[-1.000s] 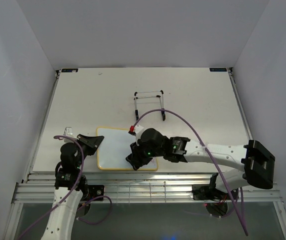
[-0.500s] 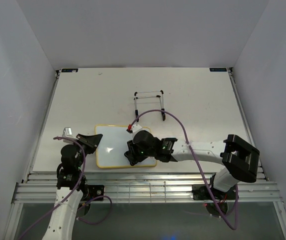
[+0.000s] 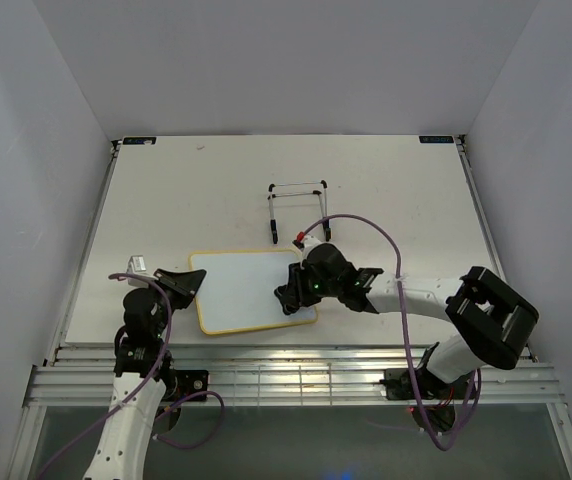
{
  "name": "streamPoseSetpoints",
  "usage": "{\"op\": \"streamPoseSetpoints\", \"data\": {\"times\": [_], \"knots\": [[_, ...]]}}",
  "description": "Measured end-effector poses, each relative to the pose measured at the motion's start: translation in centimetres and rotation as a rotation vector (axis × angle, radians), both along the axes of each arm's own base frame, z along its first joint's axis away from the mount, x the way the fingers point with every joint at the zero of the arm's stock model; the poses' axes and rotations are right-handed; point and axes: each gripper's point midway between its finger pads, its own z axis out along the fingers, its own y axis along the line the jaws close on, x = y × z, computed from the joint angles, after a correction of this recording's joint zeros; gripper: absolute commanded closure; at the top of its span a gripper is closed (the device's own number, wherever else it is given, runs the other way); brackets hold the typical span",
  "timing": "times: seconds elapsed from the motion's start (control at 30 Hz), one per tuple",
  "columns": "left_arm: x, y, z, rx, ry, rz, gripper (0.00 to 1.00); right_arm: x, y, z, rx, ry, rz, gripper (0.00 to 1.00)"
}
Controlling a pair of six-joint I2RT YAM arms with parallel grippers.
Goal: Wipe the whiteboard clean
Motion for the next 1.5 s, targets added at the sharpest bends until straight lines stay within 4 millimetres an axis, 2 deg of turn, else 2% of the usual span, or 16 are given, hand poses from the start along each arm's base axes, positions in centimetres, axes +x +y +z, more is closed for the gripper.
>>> {"op": "streamPoseSetpoints", "data": {"times": [0.17,0.4,0.53,0.63,0.7,0.8,0.9,1.07,1.17,1.33,1.5], "knots": [[0.1,-0.2,-0.3,-0.002,0.014,-0.012,1.0,2.3,-3.3,-1.7,-0.076,0.037,-0.063,0.92],[0.1,-0.5,0.2,0.0,0.006,-0.032,1.0,4.3,-7.5,-3.5,-0.17,0.067,-0.119,0.92],[-0.1,-0.9,0.7,0.011,-0.007,-0.062,1.0,4.3,-9.9,-3.4,-0.225,0.069,-0.141,0.92],[-0.4,-1.3,0.8,0.016,-0.009,-0.088,1.0,3.3,-12.3,-3.2,-0.305,0.08,-0.145,0.92],[-0.5,-1.4,0.8,0.016,-0.008,-0.097,1.0,2.5,-13.0,-2.4,-0.314,0.085,-0.136,0.92],[-0.6,-1.5,0.8,0.016,-0.007,-0.105,1.0,1.7,-12.4,-0.3,-0.256,0.057,-0.102,0.92],[-0.6,-1.5,0.7,0.014,0.0,-0.105,1.0,0.2,-10.4,1.4,-0.18,0.02,-0.04,0.92],[-0.6,-1.3,0.5,0.002,0.021,-0.087,1.0,-4.0,-7.0,1.9,-0.057,-0.01,0.073,0.92],[-0.6,-1.3,0.5,-0.008,0.029,-0.081,1.0,-5.3,-5.5,1.9,0.002,-0.026,0.105,0.92],[-0.6,-1.3,0.5,-0.017,0.032,-0.08,1.0,-4.5,-3.9,2.2,0.053,-0.058,0.083,0.92],[-0.6,-1.4,0.4,-0.02,0.034,-0.08,1.0,-3.9,-3.2,0.8,0.031,-0.045,0.068,0.92]]}}
